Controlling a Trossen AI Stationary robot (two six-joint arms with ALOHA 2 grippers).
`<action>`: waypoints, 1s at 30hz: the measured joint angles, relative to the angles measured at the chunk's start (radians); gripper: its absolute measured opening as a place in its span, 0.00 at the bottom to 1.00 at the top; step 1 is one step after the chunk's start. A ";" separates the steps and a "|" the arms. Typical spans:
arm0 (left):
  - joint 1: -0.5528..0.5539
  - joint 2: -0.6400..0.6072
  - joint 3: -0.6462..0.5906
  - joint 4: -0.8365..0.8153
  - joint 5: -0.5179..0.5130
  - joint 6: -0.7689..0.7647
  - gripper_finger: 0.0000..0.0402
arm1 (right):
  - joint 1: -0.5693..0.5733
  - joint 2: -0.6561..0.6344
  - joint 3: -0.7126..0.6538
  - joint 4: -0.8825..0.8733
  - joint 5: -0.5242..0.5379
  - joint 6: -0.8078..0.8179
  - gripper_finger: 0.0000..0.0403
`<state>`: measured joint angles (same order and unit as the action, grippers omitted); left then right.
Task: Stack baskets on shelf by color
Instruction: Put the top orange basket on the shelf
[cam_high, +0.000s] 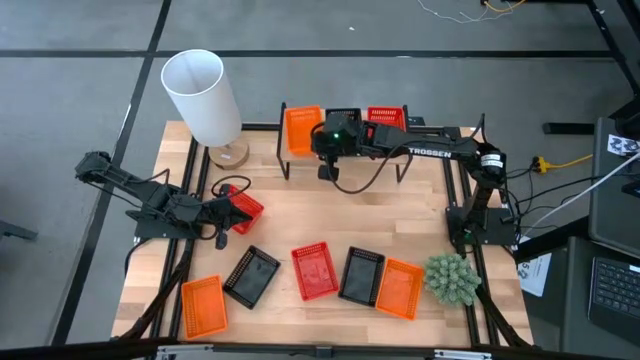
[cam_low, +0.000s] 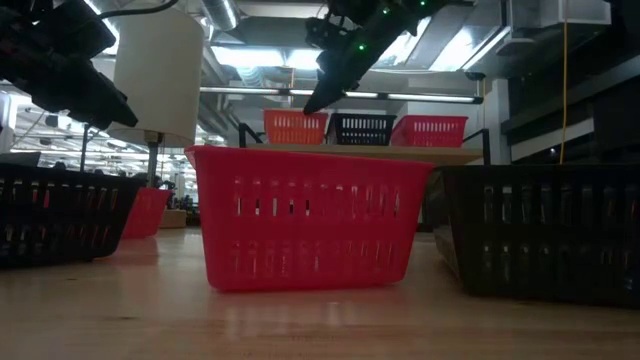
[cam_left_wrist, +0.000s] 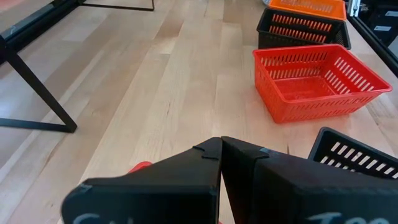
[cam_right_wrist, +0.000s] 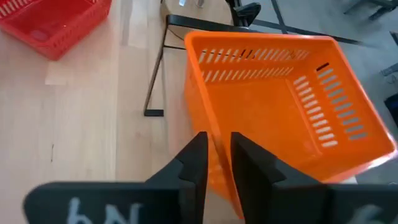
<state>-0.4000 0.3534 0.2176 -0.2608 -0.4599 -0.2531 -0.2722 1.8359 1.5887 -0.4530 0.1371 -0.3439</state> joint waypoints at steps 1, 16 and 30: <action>0.000 0.000 0.000 0.000 0.000 0.000 0.00 | 0.000 0.000 0.000 0.000 0.000 0.000 0.19; 0.000 0.000 0.000 0.000 0.000 -0.002 0.00 | 0.015 0.000 0.000 0.052 -0.067 0.028 0.22; 0.000 0.000 0.000 0.000 0.000 -0.002 0.00 | 0.060 0.000 0.000 0.060 0.398 0.021 0.22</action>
<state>-0.3999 0.3531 0.2176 -0.2608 -0.4595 -0.2550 -0.2123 1.8359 1.5890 -0.3931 0.5351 -0.3231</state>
